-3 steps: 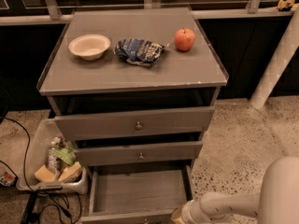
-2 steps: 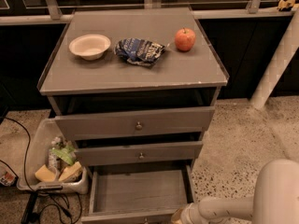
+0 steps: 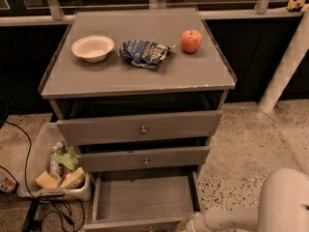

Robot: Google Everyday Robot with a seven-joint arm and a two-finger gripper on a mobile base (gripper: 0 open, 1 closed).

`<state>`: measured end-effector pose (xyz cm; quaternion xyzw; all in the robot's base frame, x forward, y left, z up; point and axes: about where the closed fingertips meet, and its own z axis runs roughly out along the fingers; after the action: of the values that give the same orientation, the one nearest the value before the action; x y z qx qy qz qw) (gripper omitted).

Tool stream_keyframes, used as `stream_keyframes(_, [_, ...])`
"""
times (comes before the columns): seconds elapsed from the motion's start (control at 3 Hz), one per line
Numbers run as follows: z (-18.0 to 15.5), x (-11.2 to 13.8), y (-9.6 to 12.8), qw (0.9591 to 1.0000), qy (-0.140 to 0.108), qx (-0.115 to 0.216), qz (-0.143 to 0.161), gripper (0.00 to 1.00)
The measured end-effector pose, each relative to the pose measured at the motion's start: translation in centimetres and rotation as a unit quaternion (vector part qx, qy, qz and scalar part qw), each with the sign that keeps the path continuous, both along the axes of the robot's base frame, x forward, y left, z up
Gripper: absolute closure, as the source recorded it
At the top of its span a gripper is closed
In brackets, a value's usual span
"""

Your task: Close bottom drawer

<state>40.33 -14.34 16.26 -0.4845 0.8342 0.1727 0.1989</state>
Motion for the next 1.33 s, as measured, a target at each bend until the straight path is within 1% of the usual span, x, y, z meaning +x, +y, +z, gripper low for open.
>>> stream_keyframes(0.67, [0.00, 0.00, 0.00, 1.0000, 0.000, 0.000, 0.000, 0.35])
stream_keyframes(1.0, [-0.28, 0.29, -0.07, 1.0000, -0.003, -0.002, -0.006, 0.13])
stream_keyframes(1.33, [-0.29, 0.30, -0.07, 1.0000, -0.003, -0.002, -0.006, 0.00])
